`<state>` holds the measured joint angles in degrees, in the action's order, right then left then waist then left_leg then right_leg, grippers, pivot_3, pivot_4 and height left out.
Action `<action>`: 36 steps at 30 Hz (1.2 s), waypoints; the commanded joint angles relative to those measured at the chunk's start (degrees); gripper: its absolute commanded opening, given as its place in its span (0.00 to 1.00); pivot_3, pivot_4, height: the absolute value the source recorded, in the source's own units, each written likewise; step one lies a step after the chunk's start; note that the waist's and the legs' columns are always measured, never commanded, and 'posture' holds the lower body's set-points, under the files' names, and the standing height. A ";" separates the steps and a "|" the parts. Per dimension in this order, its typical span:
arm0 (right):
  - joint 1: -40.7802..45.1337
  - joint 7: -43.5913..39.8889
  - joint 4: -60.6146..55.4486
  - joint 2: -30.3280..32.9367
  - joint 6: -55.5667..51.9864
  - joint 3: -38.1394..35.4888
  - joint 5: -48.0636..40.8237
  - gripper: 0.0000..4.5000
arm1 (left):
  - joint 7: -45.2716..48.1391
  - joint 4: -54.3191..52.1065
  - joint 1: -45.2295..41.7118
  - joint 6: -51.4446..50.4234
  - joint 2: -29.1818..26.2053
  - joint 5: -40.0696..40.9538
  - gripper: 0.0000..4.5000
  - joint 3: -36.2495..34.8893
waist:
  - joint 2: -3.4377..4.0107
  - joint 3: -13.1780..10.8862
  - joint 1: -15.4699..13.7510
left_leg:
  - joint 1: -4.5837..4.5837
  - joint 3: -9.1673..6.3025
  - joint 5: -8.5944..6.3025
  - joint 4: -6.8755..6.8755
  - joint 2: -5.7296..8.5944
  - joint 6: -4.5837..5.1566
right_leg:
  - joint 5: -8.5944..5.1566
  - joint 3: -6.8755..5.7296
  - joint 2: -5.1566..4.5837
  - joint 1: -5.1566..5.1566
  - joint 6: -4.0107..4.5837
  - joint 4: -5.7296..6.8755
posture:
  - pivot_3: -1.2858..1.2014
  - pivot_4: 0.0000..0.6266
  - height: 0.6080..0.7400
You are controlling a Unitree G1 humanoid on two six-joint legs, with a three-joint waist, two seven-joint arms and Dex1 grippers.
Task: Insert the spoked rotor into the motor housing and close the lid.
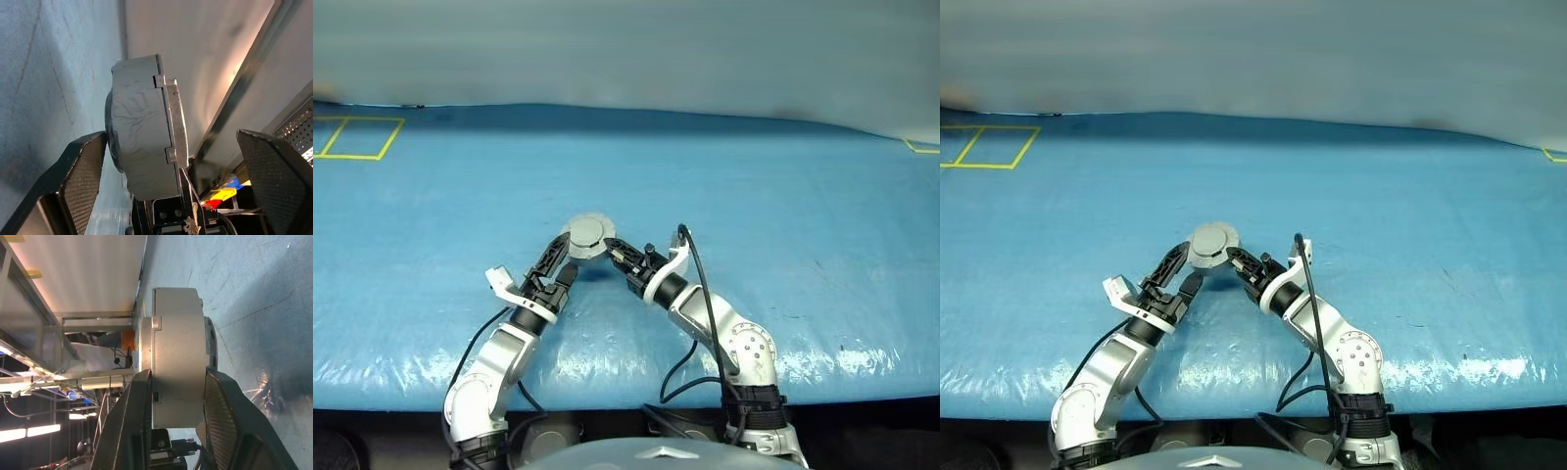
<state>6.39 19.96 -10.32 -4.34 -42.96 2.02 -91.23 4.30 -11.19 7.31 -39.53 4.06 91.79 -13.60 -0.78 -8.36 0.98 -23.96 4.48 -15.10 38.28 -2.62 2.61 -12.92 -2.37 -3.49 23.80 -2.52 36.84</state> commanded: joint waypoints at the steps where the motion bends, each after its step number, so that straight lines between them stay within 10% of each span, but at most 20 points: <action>1: -0.61 -0.61 -4.98 -3.30 -0.69 2.68 -3.59 0.26 | 0.88 0.24 -1.08 0.59 4.14 2.95 1.00 1.73 | 0.00 0.00 -0.02 | 0.00 0.00 0.00 0.00 0.00 0.00 | 0.00 0.00 0.00 0.00 0.00 0.00 | 0.52 0.24 1.00; 14: -1.28 -1.27 -6.10 -2.57 0.09 4.22 -4.90 0.26 | 0.13 2.05 -0.60 2.36 3.12 2.90 1.00 3.43 | 0.00 0.00 -0.01 | 0.01 -0.01 0.00 0.02 0.00 0.01 | 0.00 0.00 0.00 -0.02 -0.01 0.01 | 0.52 0.24 1.00; 23: -2.58 -7.23 -8.16 -0.13 -0.35 5.08 1.49 0.26 | -2.20 3.48 -2.27 2.64 2.45 2.46 0.52 3.94 | -0.01 0.01 -0.19 | 0.02 -0.01 0.00 0.02 0.00 0.01 | 0.00 0.00 0.01 -0.04 -0.01 0.01 | 0.52 0.24 1.00; 31: -3.95 -14.21 -14.72 12.29 -0.09 8.66 22.45 0.94 | -6.31 2.54 -6.65 4.58 0.82 -0.71 0.52 2.77 | 0.00 0.01 -0.35 | 0.03 0.00 0.00 0.14 0.04 0.02 | 0.03 0.00 0.01 -0.08 -0.04 0.01 | 0.52 0.24 1.00; 36: -7.39 -20.59 -17.63 22.28 7.66 14.36 44.65 1.00 | -8.05 10.73 -16.51 6.53 -4.19 -6.21 0.52 -1.66 | -0.03 0.02 -0.54 | 0.01 -0.05 0.01 0.35 0.19 0.00 | 0.03 -0.08 0.17 -0.14 -0.02 0.06 | 0.52 0.24 1.00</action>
<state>-0.73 1.34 -25.45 17.79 -38.03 15.28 -51.35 -4.14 -0.40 -6.55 -33.82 0.42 86.44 -14.09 -0.82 -8.33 0.44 -23.93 4.44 -15.08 38.64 -2.45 2.59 -12.88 -2.43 -3.28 23.66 -2.54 36.92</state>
